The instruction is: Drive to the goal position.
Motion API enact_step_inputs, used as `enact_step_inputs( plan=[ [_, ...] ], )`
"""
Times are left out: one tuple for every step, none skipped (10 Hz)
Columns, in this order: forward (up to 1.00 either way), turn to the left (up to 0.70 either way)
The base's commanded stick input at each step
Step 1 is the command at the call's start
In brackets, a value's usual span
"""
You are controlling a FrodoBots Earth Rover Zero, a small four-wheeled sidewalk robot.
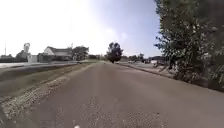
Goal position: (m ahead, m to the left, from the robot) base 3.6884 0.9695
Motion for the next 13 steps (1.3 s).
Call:
enact_step_inputs(
  plan=[
    [1.00, -0.27],
    [1.00, -0.27],
    [1.00, -0.27],
    [1.00, -0.27],
    [1.00, -0.27],
    [1.00, -0.26],
    [1.00, -0.26],
    [1.00, -0.26],
    [1.00, -0.26],
    [1.00, -0.25],
    [1.00, -0.25],
    [1.00, -0.25],
    [1.00, -0.24]
  ],
)
